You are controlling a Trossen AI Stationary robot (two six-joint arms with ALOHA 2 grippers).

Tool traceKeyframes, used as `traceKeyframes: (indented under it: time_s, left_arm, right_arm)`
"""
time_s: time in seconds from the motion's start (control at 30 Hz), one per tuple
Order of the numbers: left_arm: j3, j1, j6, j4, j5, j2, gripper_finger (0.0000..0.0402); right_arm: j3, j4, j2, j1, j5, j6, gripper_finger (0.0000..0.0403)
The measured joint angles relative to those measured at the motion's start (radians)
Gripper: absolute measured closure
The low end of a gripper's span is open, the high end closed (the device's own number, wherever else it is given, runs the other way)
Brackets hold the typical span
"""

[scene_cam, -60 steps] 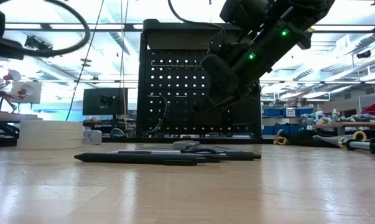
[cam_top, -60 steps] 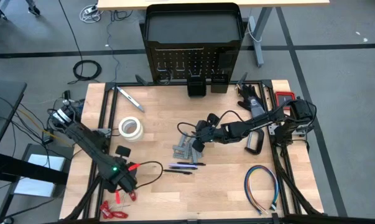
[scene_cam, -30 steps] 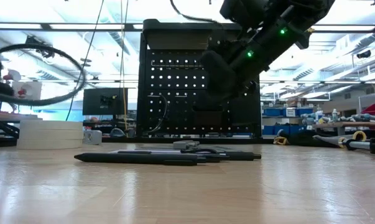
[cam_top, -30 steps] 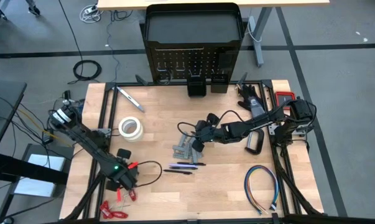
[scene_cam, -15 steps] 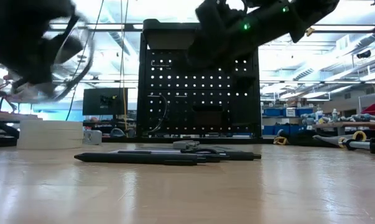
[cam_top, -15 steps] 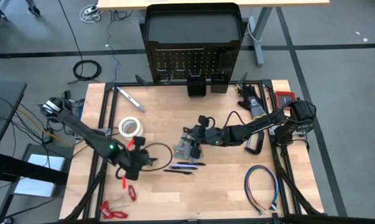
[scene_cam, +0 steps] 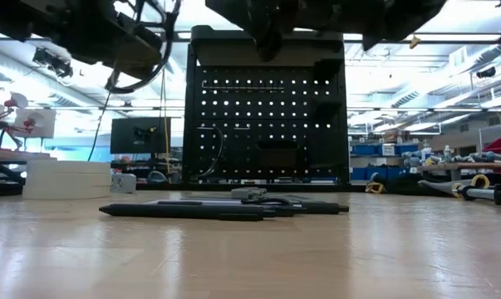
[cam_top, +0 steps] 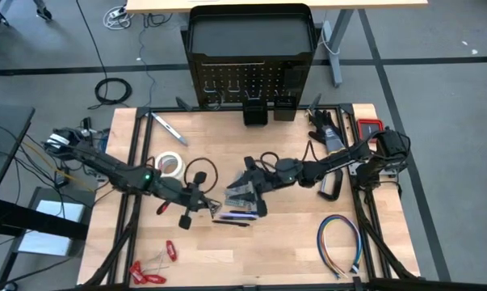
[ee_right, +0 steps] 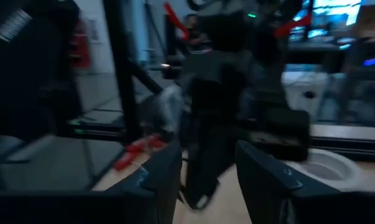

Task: Hang tools onto peg board
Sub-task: Hang the black safety glasses on the peg board

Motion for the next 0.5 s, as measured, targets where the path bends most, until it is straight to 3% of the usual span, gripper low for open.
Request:
traceKeyframes:
  time_s: [0.23,0.5]
  left_arm:
    - [-0.011,0.062,0.022,0.105,0.089,0.071,0.0396]
    - [-0.011,0.101,0.028,0.162,0.156,0.111,0.0396]
  right_arm:
    - [0.067,-0.107,0.004,-0.058,-0.204,0.038,0.0236]
    - [0.161,-0.131,0.132,-0.088,-0.460,0.121,0.0237]
